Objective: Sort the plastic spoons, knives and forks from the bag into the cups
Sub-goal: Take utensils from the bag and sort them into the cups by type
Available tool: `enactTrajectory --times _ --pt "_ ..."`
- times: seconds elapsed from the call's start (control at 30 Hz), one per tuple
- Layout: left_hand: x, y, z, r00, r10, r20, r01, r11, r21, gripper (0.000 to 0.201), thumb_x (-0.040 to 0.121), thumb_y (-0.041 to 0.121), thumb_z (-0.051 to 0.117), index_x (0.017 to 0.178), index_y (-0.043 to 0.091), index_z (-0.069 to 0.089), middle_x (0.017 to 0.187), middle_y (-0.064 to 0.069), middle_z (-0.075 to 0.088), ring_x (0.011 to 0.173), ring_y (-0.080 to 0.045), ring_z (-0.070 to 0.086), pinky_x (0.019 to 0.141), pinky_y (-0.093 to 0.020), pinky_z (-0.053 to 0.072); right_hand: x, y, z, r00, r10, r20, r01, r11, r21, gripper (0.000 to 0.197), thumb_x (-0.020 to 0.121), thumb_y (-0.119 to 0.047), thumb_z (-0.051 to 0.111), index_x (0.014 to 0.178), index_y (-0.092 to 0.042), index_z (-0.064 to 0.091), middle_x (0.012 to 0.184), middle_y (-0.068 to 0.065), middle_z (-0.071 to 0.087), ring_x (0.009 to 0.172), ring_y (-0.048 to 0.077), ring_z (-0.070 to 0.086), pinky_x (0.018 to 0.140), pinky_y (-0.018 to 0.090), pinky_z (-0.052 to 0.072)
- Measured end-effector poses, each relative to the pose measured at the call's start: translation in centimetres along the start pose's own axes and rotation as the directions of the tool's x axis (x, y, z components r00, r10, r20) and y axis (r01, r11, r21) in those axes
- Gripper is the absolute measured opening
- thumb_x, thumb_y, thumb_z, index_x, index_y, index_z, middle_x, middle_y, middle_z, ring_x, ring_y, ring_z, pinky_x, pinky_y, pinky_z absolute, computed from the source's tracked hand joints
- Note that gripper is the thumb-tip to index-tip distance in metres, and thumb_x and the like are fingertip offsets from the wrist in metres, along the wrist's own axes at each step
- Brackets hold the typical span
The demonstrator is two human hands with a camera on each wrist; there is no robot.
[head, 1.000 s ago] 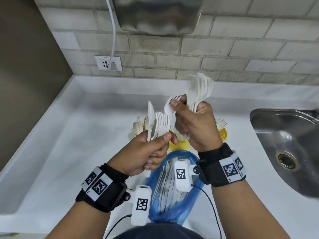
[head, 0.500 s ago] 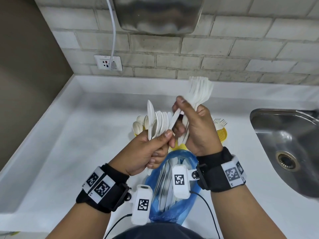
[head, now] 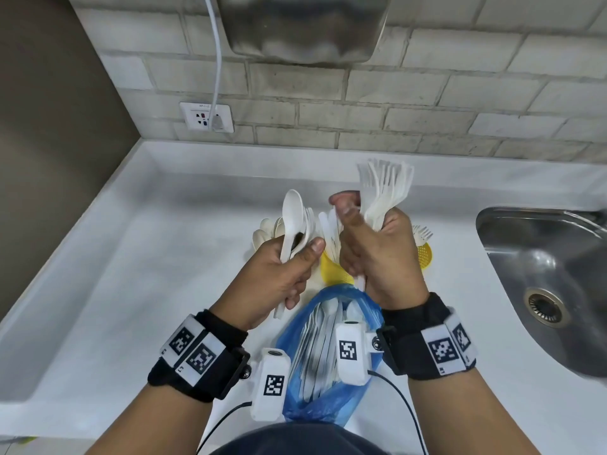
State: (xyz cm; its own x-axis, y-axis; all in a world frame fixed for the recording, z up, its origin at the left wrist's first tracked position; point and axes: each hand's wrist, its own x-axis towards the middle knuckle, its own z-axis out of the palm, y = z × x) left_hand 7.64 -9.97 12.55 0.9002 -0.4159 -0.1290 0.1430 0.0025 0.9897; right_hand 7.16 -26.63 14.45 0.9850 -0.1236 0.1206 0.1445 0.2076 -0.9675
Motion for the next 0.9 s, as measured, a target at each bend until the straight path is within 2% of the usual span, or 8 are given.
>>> enactTrajectory --times 0.1,0.2,0.3,0.47,0.67,0.73,0.8,0.9 --pt "0.0 0.0 -0.1 1.000 0.023 0.000 -0.023 1.000 0.022 0.033 0.098 0.042 0.059 0.076 0.019 0.053 0.056 0.002 0.034 0.047 -0.013 0.032 0.044 -0.027 0.034 -0.4 0.4 -0.2 0.984 0.068 0.168 -0.057 0.996 -0.066 0.028 0.087 -0.029 0.080 0.110 -0.015 0.074 0.052 0.001 0.048 0.041 0.015 0.025 0.042 0.032 0.019" --pt "-0.1 0.0 -0.2 0.999 0.039 0.028 -0.040 0.998 0.051 0.025 0.097 0.044 0.057 0.080 0.027 0.062 0.057 0.002 0.036 0.048 -0.013 0.035 0.046 -0.028 0.036 -0.2 0.3 0.0 0.971 0.106 0.213 -0.080 0.988 -0.128 0.020 0.087 -0.024 0.082 0.106 -0.018 0.079 0.057 0.011 0.050 0.047 0.022 0.024 0.044 0.036 0.018" --pt "-0.1 -0.2 -0.4 0.998 0.053 0.040 -0.055 0.997 0.053 0.038 0.095 0.045 0.058 0.112 0.011 0.065 0.058 0.002 0.038 0.049 -0.014 0.037 0.047 -0.028 0.038 -0.1 0.2 0.1 0.976 0.107 0.191 -0.083 0.988 -0.129 0.004 0.091 -0.016 0.078 0.090 -0.020 0.079 0.057 0.013 0.042 0.047 0.017 0.025 0.045 0.037 0.017" --pt "-0.1 -0.4 -0.6 0.992 0.090 0.086 -0.090 0.996 -0.007 0.025 0.096 0.041 0.061 0.080 0.023 0.061 0.059 -0.003 0.045 0.048 -0.018 0.040 0.047 -0.028 0.043 0.3 0.1 0.0 0.986 0.125 0.111 -0.111 0.986 -0.127 0.036 0.092 -0.024 0.072 0.092 0.012 0.066 0.054 0.014 0.039 0.043 0.018 0.027 0.044 0.036 0.019" --pt "-0.2 -0.5 -0.6 0.997 0.046 0.062 -0.041 0.996 -0.075 0.039 0.093 0.051 0.055 0.090 0.013 0.064 0.058 -0.006 0.049 0.041 -0.015 0.035 0.042 -0.024 0.038 1.0 -0.8 -0.3 0.995 0.057 -0.084 -0.059 0.998 -0.021 0.024 0.086 -0.029 0.067 0.088 -0.006 0.076 0.054 0.009 0.043 0.035 0.018 0.030 0.044 0.025 0.024" --pt "-0.1 -0.5 -0.7 0.997 0.053 0.055 -0.046 0.993 -0.111 0.036 0.094 0.048 0.056 0.092 0.013 0.066 0.058 -0.007 0.047 0.040 -0.015 0.032 0.040 -0.022 0.034 1.1 -0.5 -0.4 0.991 0.043 -0.127 -0.043 0.999 0.006 0.037 0.087 -0.028 0.070 0.090 0.008 0.066 0.053 0.010 0.041 0.034 0.019 0.031 0.043 0.023 0.027" --pt "0.0 -0.4 -0.6 0.996 0.067 0.061 -0.057 0.987 -0.151 0.031 0.095 0.044 0.056 0.092 0.015 0.067 0.057 -0.007 0.046 0.040 -0.014 0.030 0.039 -0.021 0.031 0.9 -0.1 -0.2 0.991 0.053 -0.125 -0.056 0.998 -0.021 0.043 0.090 -0.028 0.076 0.089 0.012 0.062 0.053 0.013 0.040 0.035 0.020 0.031 0.044 0.025 0.028" --pt "-0.1 -0.1 -0.3 0.993 0.081 0.087 -0.061 0.975 -0.213 0.029 0.096 0.042 0.055 0.092 0.017 0.067 0.055 -0.006 0.047 0.038 -0.012 0.028 0.037 -0.019 0.029 0.2 0.0 0.5 0.990 0.131 -0.054 -0.132 0.991 -0.010 0.021 0.093 -0.023 0.076 0.088 -0.003 0.072 0.050 0.005 0.045 0.038 0.018 0.030 0.045 0.028 0.023"
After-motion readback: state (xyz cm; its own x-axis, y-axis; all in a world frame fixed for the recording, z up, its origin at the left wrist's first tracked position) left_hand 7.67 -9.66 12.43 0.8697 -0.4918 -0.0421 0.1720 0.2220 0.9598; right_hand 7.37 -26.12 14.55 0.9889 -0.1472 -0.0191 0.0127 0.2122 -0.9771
